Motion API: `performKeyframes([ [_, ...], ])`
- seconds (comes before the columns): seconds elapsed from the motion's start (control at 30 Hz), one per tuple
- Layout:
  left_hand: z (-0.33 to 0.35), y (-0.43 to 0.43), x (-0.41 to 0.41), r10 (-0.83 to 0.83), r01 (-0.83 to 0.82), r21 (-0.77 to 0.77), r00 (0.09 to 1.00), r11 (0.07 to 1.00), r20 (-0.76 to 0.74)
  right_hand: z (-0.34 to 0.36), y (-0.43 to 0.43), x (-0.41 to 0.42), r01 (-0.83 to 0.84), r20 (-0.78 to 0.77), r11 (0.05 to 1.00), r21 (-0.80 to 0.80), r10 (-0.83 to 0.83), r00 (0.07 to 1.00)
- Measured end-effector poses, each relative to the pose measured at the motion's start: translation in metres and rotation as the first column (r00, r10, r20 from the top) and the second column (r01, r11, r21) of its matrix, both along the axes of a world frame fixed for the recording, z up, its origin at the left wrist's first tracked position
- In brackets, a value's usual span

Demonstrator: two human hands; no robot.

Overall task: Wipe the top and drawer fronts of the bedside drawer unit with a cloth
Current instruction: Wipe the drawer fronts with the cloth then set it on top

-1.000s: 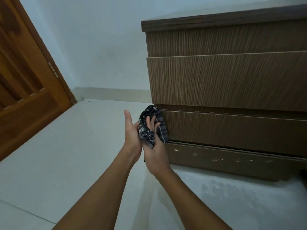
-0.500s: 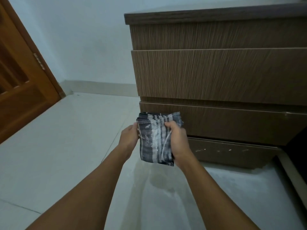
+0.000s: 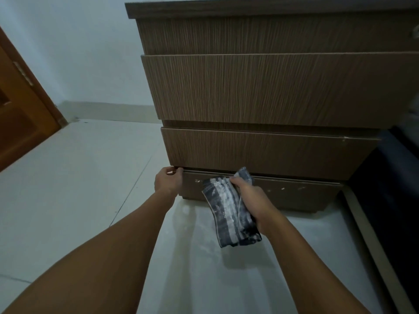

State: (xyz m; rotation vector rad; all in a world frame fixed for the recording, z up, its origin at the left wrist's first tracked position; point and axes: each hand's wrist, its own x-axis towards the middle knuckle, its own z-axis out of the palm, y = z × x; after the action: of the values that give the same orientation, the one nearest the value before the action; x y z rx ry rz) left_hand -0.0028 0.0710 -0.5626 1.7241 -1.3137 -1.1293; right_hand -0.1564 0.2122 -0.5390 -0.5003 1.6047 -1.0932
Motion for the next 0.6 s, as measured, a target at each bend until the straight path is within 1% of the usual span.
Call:
performKeyframes([
  [0.1, -0.005, 0.001, -0.001, 0.030, -0.028, -0.051, 0.998, 0.998, 0.046, 0.001, 0.012, -0.002, -0.054, -0.023, 0.999, -0.009, 0.054, 0.998],
  [0.17, -0.009, 0.001, -0.002, 0.032, -0.029, -0.067, 0.998, 0.997, 0.050, 0.000, 0.018, -0.003, -0.079, -0.060, 0.997, -0.017, 0.078, 0.995],
  [0.3, -0.010, 0.000, -0.005, 0.029, -0.026, -0.059, 0.998, 0.998, 0.049, -0.002, 0.025, -0.004, -0.056, -0.172, 0.994, -0.098, 0.038, 0.984],
  [0.37, -0.009, 0.000, -0.006, 0.027, -0.025, -0.048, 0.999, 0.999, 0.046, -0.004, 0.029, -0.004, -0.034, -0.246, 0.989, -0.146, -0.003, 0.969],
  [0.47, -0.008, -0.001, -0.003, 0.023, -0.022, -0.027, 0.998, 0.999, 0.055, -0.008, 0.038, -0.007, 0.010, -0.382, 0.983, -0.186, -0.082, 0.920],
  [0.53, -0.008, 0.000, -0.001, 0.018, -0.017, -0.015, 0.998, 1.000, 0.058, -0.010, 0.047, -0.010, 0.088, -0.400, 0.972, -0.216, -0.170, 0.900],
  [0.6, -0.009, 0.002, 0.001, 0.013, -0.013, -0.008, 0.998, 1.000, 0.061, -0.011, 0.057, -0.015, 0.207, -0.396, 0.942, -0.263, -0.301, 0.868],
])
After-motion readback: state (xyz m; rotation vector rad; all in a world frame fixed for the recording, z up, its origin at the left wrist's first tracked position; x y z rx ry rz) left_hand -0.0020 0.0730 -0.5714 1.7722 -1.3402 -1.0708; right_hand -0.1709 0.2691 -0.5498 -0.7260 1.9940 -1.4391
